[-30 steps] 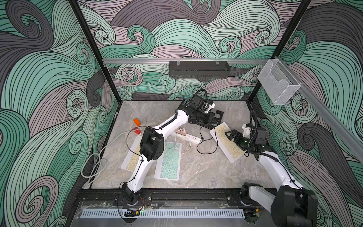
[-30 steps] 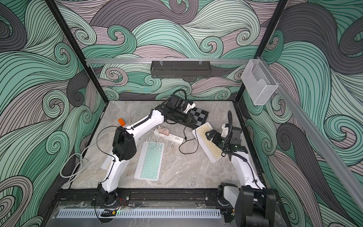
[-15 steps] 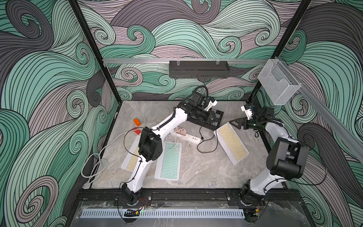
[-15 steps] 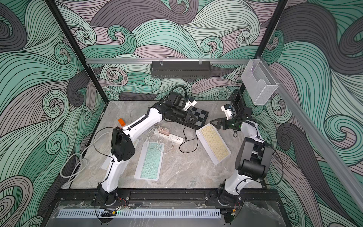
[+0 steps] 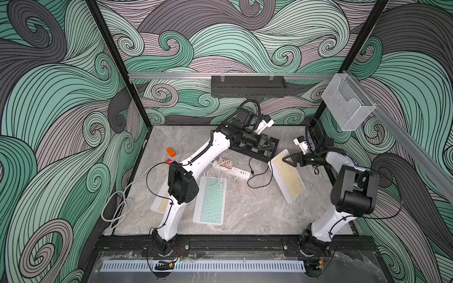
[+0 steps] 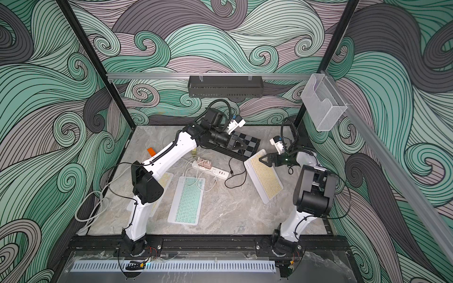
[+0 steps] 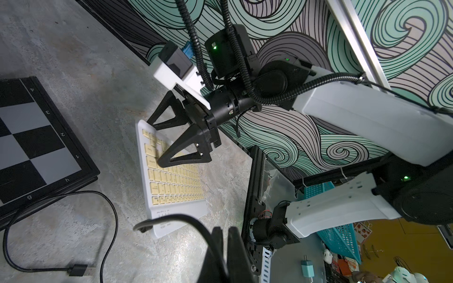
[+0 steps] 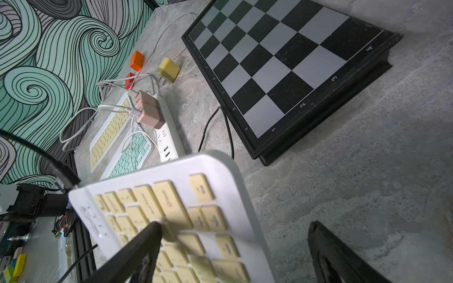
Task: Unplug the wireless keyboard
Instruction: Pick up the keyboard from the center of the board.
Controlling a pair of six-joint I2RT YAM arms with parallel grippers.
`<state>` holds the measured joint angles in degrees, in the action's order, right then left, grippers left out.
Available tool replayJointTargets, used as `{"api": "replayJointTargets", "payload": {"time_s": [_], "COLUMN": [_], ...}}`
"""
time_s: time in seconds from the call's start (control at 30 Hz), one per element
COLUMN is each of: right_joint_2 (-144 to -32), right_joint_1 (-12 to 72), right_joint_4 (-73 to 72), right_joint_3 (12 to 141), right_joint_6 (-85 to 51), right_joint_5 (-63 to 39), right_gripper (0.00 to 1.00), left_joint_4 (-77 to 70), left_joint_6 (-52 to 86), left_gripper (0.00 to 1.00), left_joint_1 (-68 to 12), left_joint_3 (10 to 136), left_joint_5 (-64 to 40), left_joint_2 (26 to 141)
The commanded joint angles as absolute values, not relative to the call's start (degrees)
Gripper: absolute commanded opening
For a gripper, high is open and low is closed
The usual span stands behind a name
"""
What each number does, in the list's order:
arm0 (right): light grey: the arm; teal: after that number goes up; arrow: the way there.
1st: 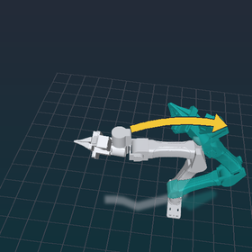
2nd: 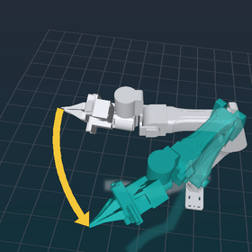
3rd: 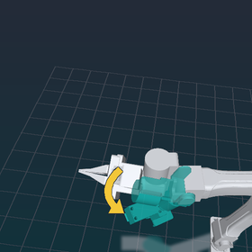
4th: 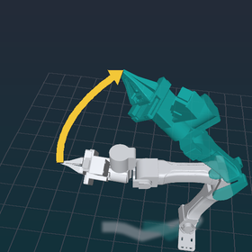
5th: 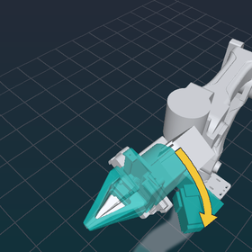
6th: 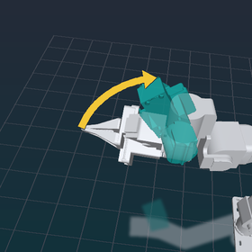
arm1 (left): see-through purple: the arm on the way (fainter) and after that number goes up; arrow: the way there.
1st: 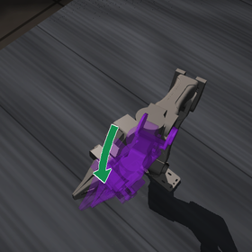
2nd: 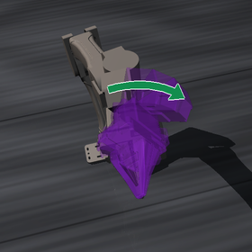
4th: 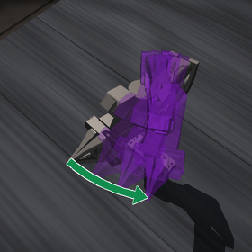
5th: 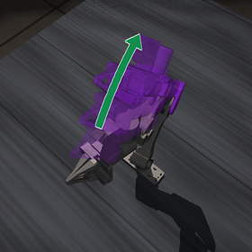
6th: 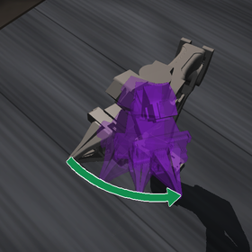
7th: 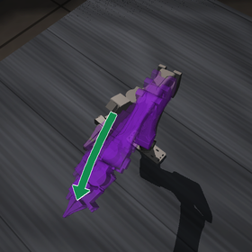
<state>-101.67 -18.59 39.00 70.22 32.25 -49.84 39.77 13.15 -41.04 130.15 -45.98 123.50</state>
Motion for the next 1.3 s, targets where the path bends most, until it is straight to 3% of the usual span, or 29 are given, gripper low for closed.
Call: {"api": "replayJointTargets", "payload": {"time_s": [0.0,0.3,0.57,0.73,0.8,0.93,1.03,1.27], "right_joint_2": [-102.1,-103.7,-104.0,-104.1,-104.3,-106.3,-106.4,-101.0], "right_joint_1": [-18.8,-18.8,-18.7,-15.7,-14.1,-13.9,-13.9,-15.2], "right_joint_4": [41.0,47.4,48.6,49.2,49.0,46.5,46.1,39.9], "right_joint_3": [69.6,71.4,71.4,71.8,72.3,74.5,74.6,72.1], "right_joint_6": [38.3,43.8,44.4,44.5,44.1,37.9,38.1,32.9], "right_joint_5": [-58.9,-68.1,-71.4,-72.3,-70.8,-61.2,-60.0,-58.4], "right_gripper": [0.89,0.7,0.41,0.41,0.5,0.61,0.68,0.71], "left_joint_4": [40.7,40.1,39.9,39.7,39.0,38.8,38.6,38.6], "left_joint_6": [10.0,11.2,12.0,12.5,13.6,14.1,14.1,14.2], "left_gripper": [0.0,0.0,0.0,0.0,0.0,0.0,0.0,0.0], "left_joint_1": [-40.3,-36.1,-34.2,-34.1,-34.1,-34.3,-34.4,-34.8], "left_joint_3": [132.4,133.5,134.6,134.8,134.9,134.6,133.9,133.5], "left_joint_5": [-47.5,-45.9,-45.8,-45.9,-46.5,-47.5,-47.7,-48.2], "left_joint_2": [120.7,123.4,125.9,126.8,126.8,125.8,125.0,124.5]}}
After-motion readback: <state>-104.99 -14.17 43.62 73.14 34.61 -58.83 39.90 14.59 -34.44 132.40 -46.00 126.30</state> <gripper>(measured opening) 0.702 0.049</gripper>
